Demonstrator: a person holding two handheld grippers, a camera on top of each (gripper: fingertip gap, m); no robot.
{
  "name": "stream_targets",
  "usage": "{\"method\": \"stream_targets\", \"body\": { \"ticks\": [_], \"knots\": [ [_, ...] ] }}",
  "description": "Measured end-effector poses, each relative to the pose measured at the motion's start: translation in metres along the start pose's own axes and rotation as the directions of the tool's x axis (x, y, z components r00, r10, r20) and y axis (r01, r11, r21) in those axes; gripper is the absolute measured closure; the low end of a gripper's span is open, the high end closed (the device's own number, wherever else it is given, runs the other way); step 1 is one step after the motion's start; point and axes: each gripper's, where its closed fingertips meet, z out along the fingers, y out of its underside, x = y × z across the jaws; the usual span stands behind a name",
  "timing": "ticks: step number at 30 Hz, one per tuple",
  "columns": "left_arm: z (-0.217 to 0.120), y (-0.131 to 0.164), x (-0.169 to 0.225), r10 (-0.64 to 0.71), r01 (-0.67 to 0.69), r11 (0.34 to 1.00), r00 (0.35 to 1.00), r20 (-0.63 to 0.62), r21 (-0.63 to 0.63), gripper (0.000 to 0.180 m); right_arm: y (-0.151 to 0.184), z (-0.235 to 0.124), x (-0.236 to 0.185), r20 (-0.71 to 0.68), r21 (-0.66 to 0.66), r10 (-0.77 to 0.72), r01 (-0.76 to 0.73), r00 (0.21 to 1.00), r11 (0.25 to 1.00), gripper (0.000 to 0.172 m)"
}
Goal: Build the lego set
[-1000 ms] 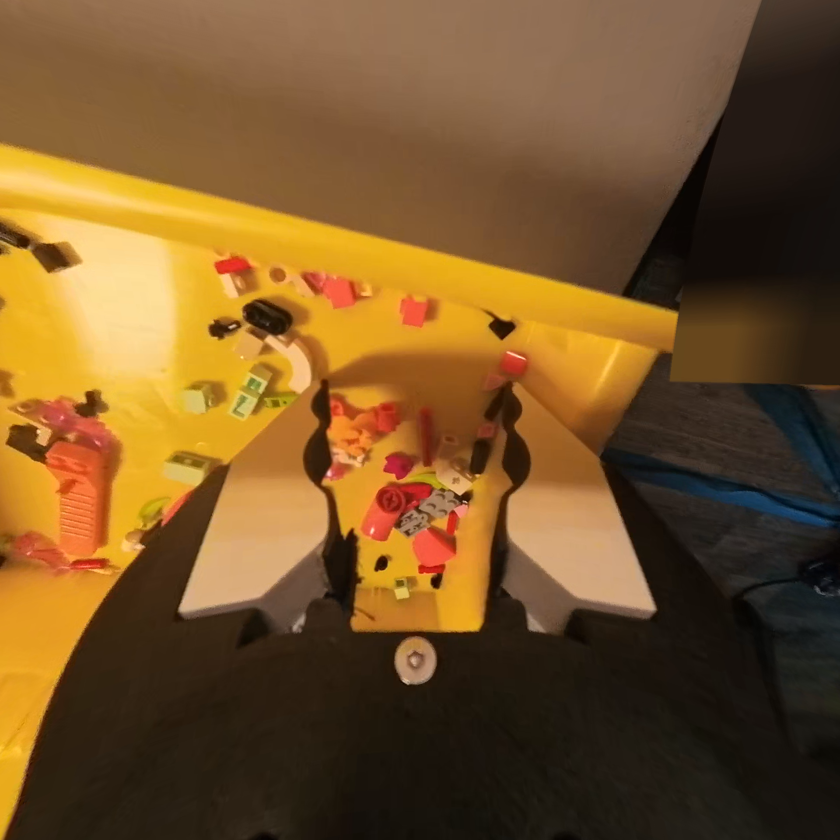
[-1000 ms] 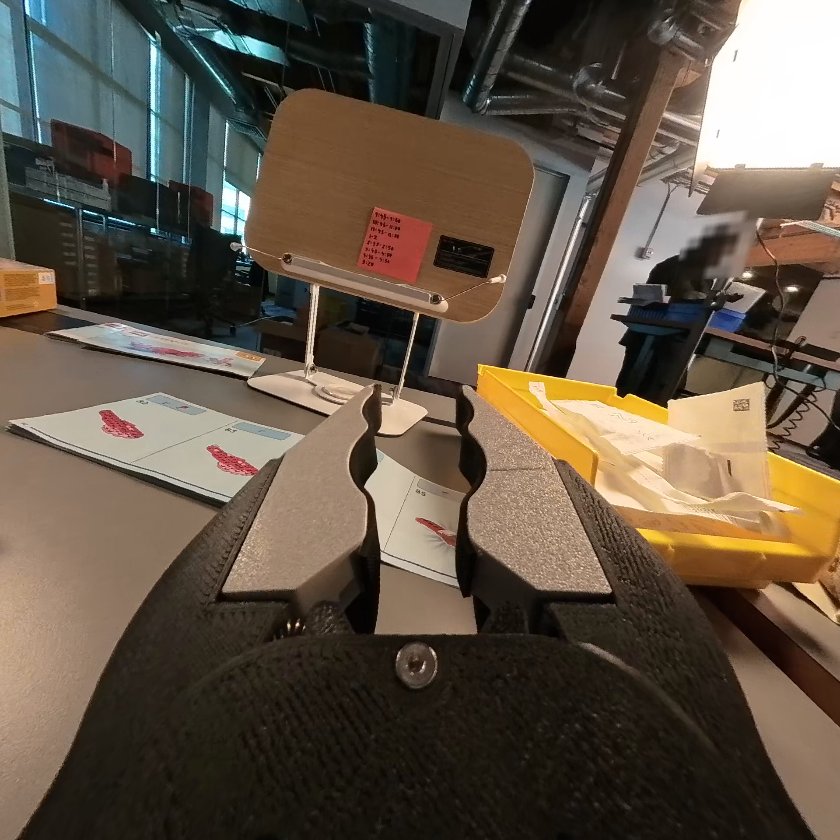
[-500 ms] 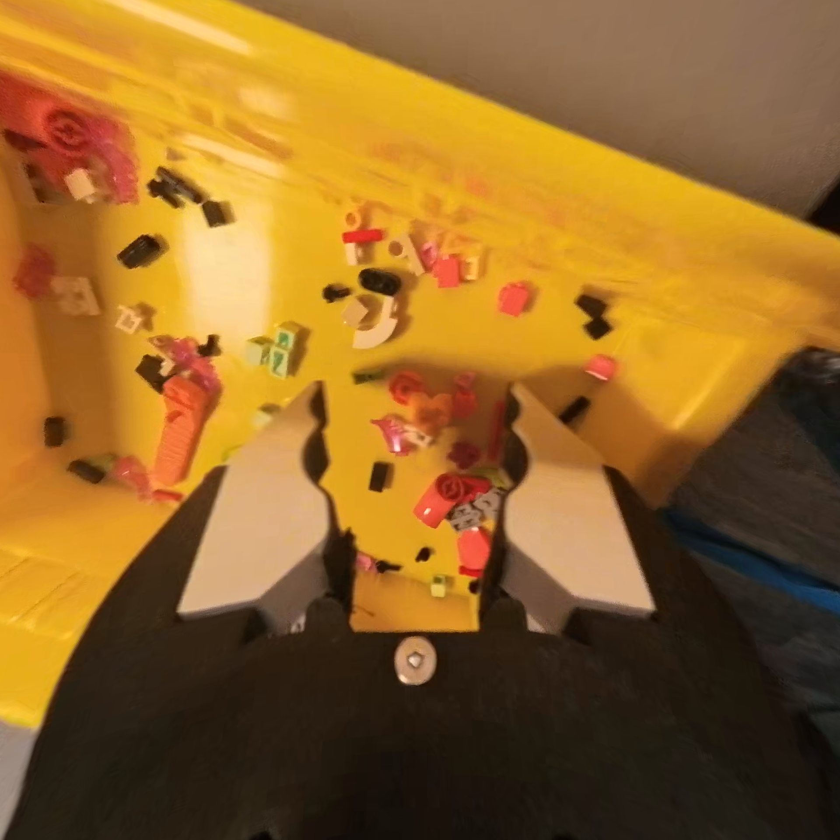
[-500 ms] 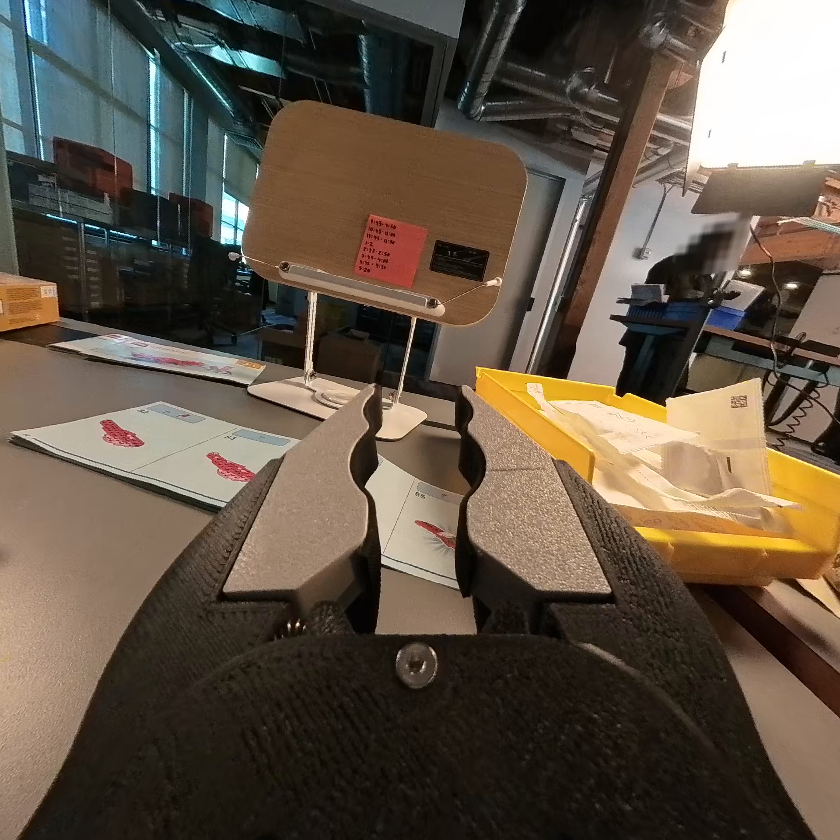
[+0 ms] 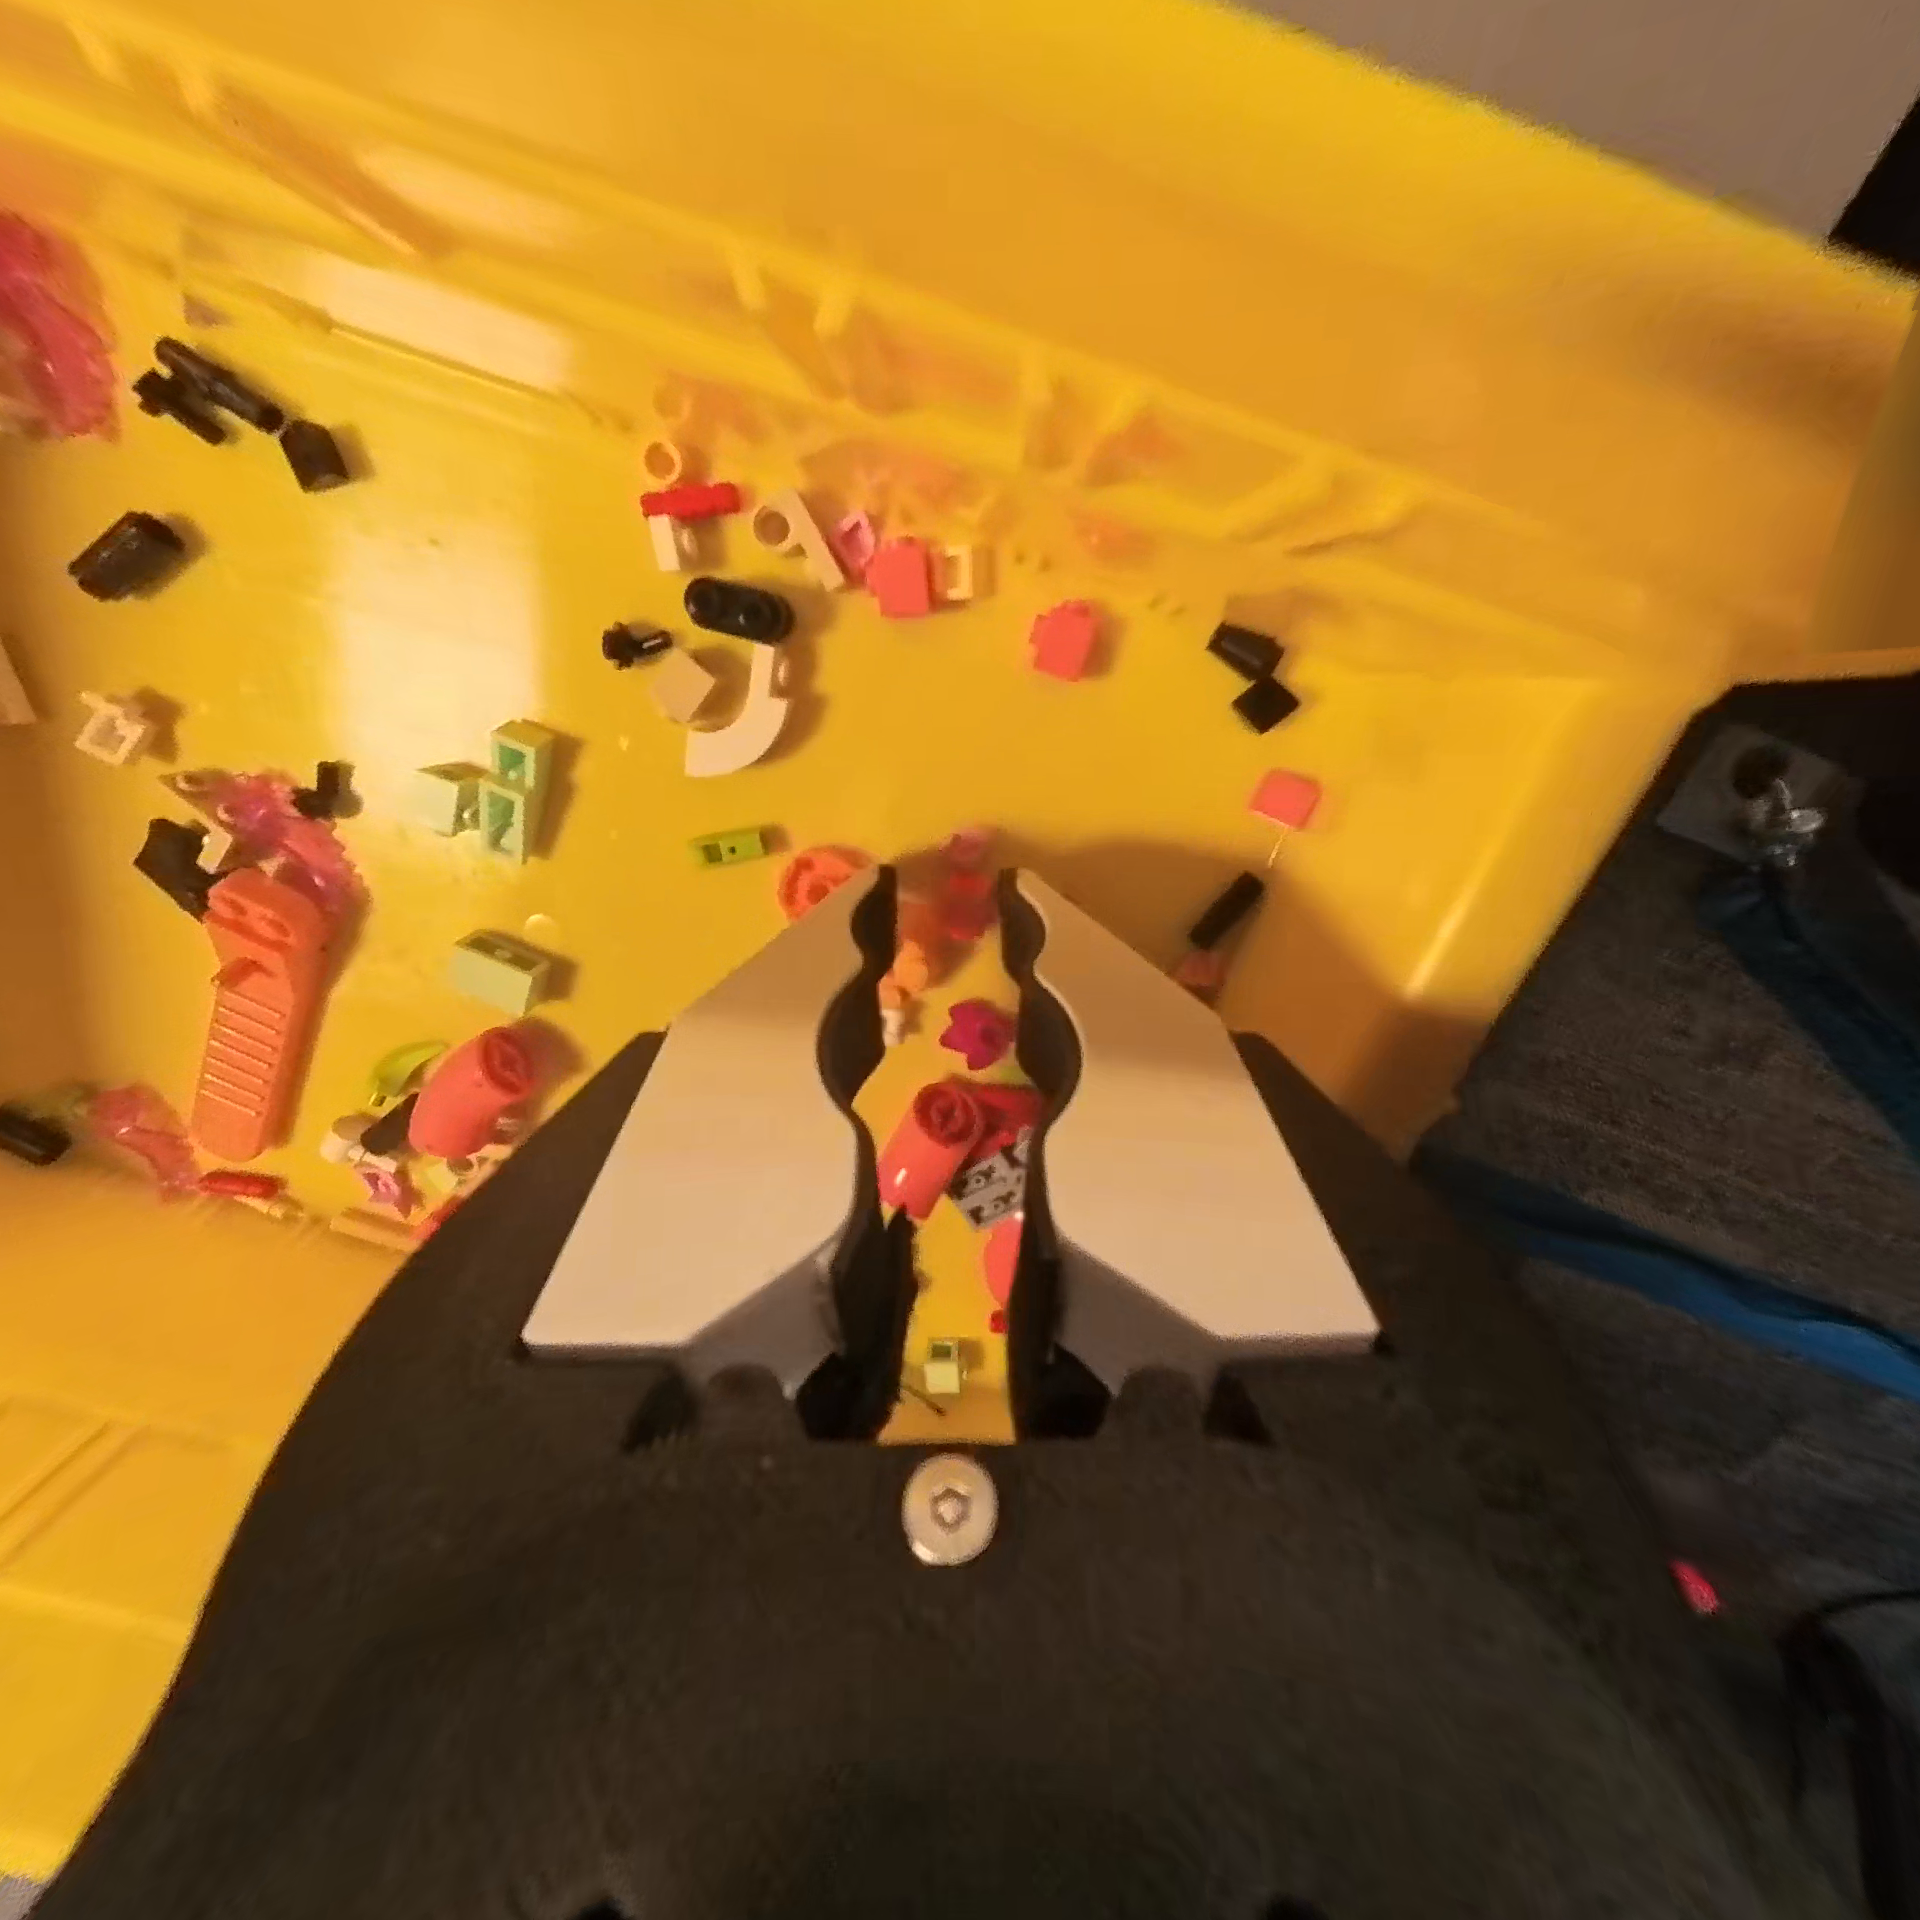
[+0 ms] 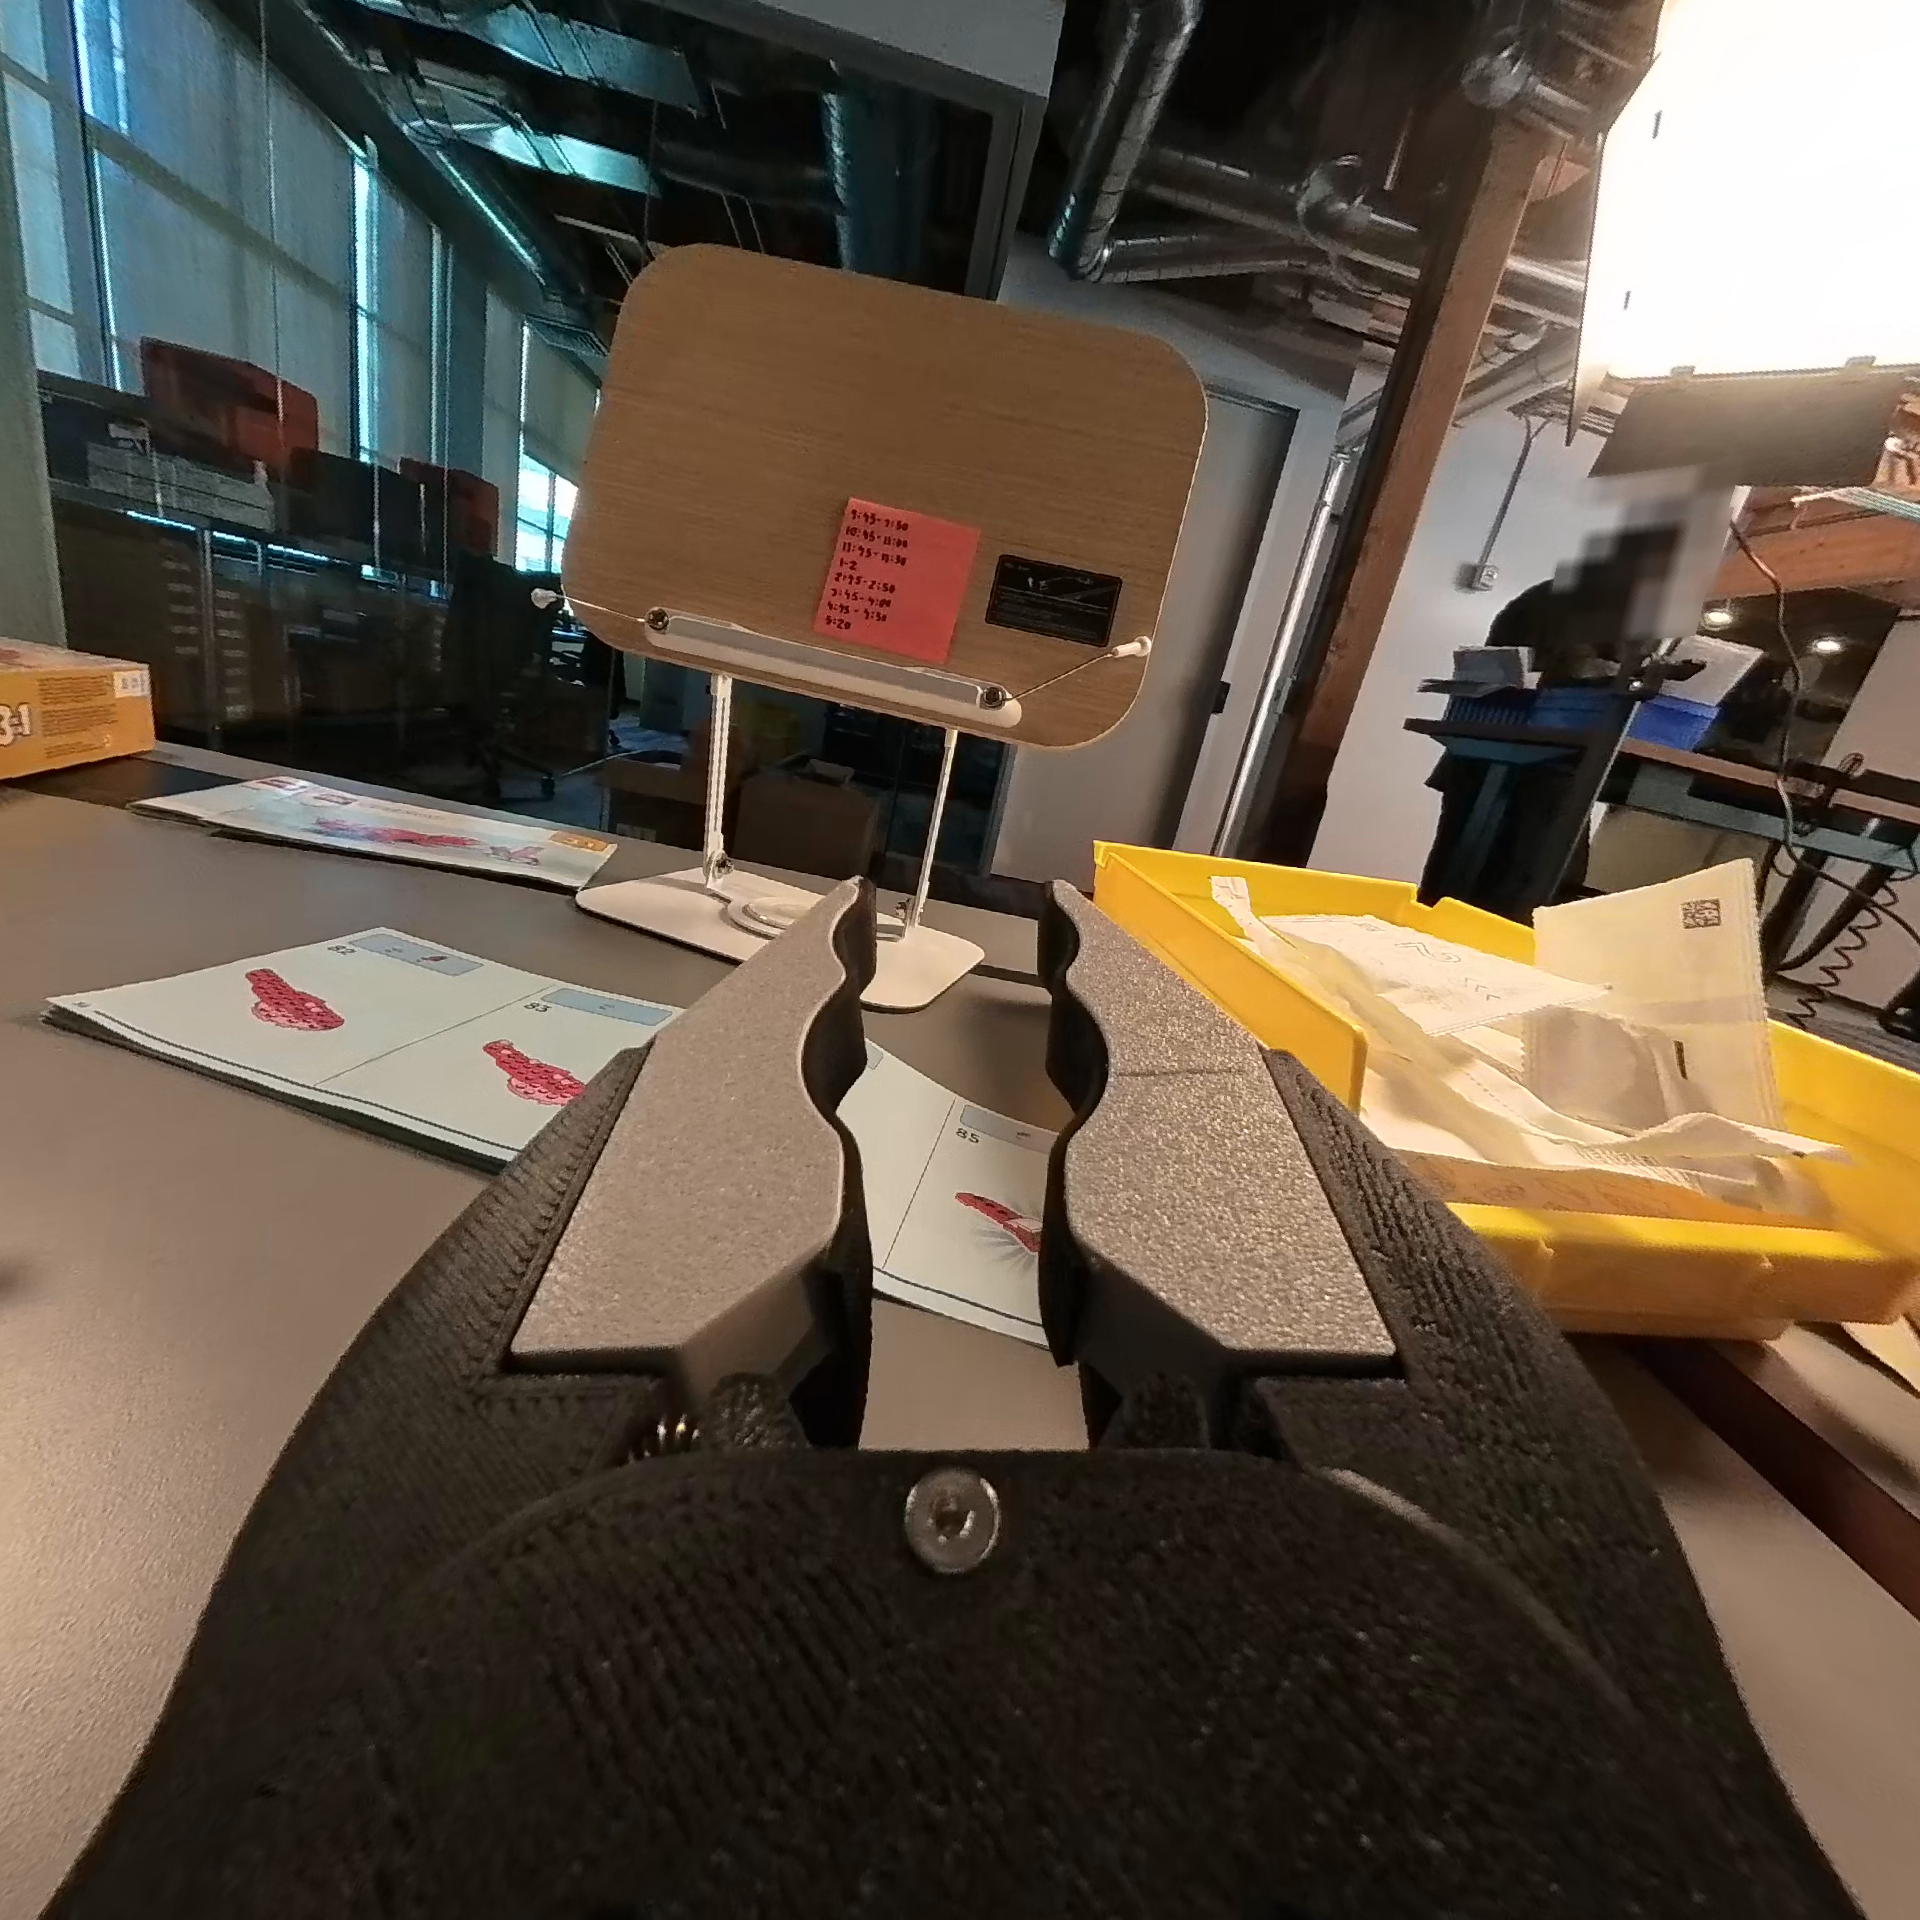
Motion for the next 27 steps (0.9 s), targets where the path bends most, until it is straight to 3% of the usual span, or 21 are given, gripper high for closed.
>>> {"method": "stream_targets", "body": {
  "ticks": [9, 17, 27],
  "knots": [
    [0.0011, -0.0032, 0.0017, 0.018, -0.018, 1.000, 1.000, -0.006, 0.000, 0.169, -0.0020, -0.0012, 0.0004, 0.007, 0.013, 0.018, -0.018, 1.000, 1.000, 0.144],
    [0.0014, -0.0028, 0.0028, 0.037, -0.036, 0.996, 0.999, 0.011, -0.087, 0.172, 0.0004, -0.0008, 0.0054, -0.010, 0.002, 0.040, -0.040, 0.999, 0.999, 0.144],
    [0.0009, -0.0040, 0.0003, -0.025, 0.027, 0.999, 0.998, 0.065, -0.030, 0.174, -0.0045, -0.0038, 0.0083, 0.001, 0.037, 0.090, -0.090, 0.996, 0.995, 0.146]
  ]
}}
